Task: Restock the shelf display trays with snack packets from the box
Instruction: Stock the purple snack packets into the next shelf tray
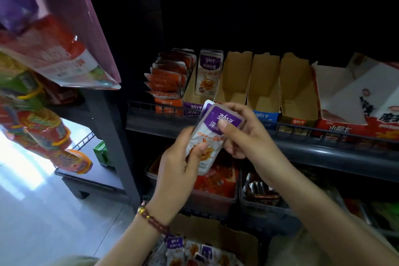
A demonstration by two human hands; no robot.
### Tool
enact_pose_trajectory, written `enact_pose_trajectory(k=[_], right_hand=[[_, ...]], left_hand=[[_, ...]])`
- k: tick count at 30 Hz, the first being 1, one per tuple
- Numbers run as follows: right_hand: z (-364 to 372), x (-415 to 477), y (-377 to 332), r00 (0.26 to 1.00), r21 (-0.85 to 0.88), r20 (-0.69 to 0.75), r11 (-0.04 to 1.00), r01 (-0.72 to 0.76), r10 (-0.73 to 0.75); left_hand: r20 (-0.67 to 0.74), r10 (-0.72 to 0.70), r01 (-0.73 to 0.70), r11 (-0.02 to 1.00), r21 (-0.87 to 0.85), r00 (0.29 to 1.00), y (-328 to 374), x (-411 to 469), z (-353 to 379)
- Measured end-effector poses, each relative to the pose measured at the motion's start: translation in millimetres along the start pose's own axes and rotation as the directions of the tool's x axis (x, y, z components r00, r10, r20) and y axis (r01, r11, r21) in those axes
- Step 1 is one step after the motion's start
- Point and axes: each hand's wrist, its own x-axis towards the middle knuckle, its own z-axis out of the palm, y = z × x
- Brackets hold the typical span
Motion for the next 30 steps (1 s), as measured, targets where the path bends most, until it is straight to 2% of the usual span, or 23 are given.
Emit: enact_pose_trajectory(k=[3,9,11,13,16,18,20,21,23,30], right_hand=[[-2.0,13.2,-5.8,0.998,-0.078,0.053,0.996,0.034,-0.030],[-0.7,39.4,-13.3,0.950,-0.184,0.251,0.954,0.236,-0.187],[-1.6,42.5,-14.1,0.952,-0.220,0.191,0.935,0.280,-0.240],[-6.0,48.3,-16.7,0.941,-0.275,0.065,0.900,0.338,-0.333],[-18.2,68.9,-23.7,0.831,-0.297,-0.171,0.832,0.469,-0.529],[-22.1,87.7,-25.3,0.767,-0.291,-0.301,0.821,0.491,-0.566],[-23.7,107.9,-22.5,0.747,-0.273,-0.380,0.838,0.473,-0.546],[-24.5,117.7,-20.3,0.742,-0.279,-0.396,0.841,0.463,-0.540],[-26.4,135.2,-14.9,0.748,-0.317,-0.385,0.838,0.444,-0.541],[-27.6,168.3,11.5,0.787,-0.449,-0.264,0.793,0.410,-0.557]], left_hand=[[-0.051,0.049,-0.042,0.991,0.130,0.997,-6.8,8.6,-4.3],[-0.106,0.069,-0.053,0.988,0.147,0.992,-18.6,20.5,-6.8],[-0.115,0.049,-0.034,0.991,0.126,0.992,-19.6,23.0,-6.5],[-0.124,0.028,-0.011,0.991,0.132,0.992,-19.4,27.2,-6.6],[-0.092,0.050,-0.024,0.964,0.266,0.995,-26.2,35.7,-7.8],[-0.018,0.127,-0.105,0.880,0.464,0.992,-35.5,43.2,-6.1],[0.063,0.193,-0.188,0.747,0.637,0.979,-45.8,52.0,-3.3],[0.086,0.216,-0.214,0.686,0.695,0.972,-51.2,56.0,-1.7],[0.101,0.225,-0.223,0.625,0.748,0.969,-61.5,61.8,1.3],[0.108,0.160,-0.185,0.626,0.758,0.981,-81.2,63.8,7.2]])
